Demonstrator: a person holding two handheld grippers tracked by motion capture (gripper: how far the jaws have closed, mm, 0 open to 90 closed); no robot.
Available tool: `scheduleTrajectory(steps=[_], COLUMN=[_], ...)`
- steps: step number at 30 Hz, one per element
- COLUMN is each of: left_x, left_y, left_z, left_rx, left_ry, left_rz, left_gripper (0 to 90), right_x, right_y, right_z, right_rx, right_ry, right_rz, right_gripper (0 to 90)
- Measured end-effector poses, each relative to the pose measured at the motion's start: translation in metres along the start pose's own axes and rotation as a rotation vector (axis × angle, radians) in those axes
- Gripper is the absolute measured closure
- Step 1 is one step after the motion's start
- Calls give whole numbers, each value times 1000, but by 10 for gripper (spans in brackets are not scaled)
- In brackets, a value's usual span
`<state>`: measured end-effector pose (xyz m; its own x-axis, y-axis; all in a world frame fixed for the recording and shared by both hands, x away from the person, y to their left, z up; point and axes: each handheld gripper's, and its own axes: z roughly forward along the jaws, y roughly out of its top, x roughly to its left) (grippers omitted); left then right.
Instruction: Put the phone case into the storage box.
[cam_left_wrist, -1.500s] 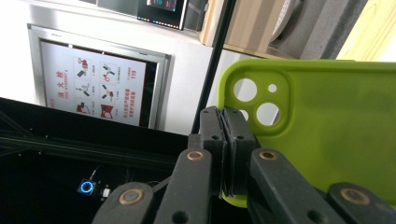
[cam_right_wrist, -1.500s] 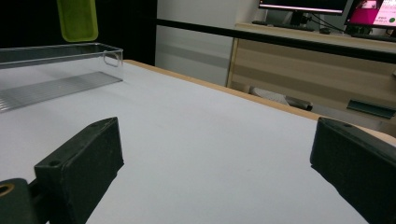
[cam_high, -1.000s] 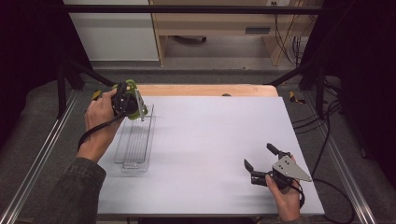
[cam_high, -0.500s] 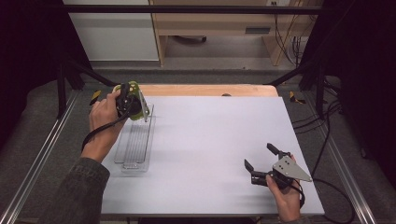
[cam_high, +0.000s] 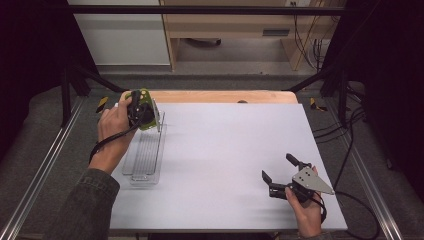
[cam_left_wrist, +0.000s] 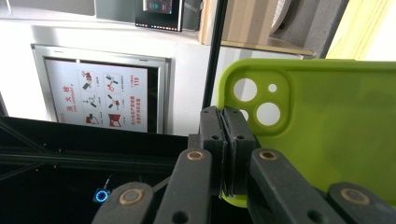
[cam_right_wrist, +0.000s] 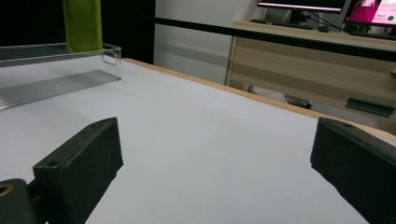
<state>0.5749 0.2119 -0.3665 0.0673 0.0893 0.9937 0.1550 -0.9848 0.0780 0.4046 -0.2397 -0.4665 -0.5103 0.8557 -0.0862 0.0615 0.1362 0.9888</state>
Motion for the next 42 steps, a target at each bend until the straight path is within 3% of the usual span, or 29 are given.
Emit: scheduleTrajectory(steps=[23, 33, 42], left_x=[-14, -20, -22], left_y=[-2, 0, -4], left_z=[16, 17, 19], left_rx=[12, 9, 19], left_ry=[-9, -10, -10], left_rz=[-2, 33, 13], left_gripper=[879, 879, 879], right_x=[1, 1, 1], right_y=[-1, -2, -2], right_z=[2, 2, 2], right_rx=[12, 19, 18], right_ry=[7, 6, 2], right_rz=[-11, -9, -3], right_gripper=[23, 22, 22])
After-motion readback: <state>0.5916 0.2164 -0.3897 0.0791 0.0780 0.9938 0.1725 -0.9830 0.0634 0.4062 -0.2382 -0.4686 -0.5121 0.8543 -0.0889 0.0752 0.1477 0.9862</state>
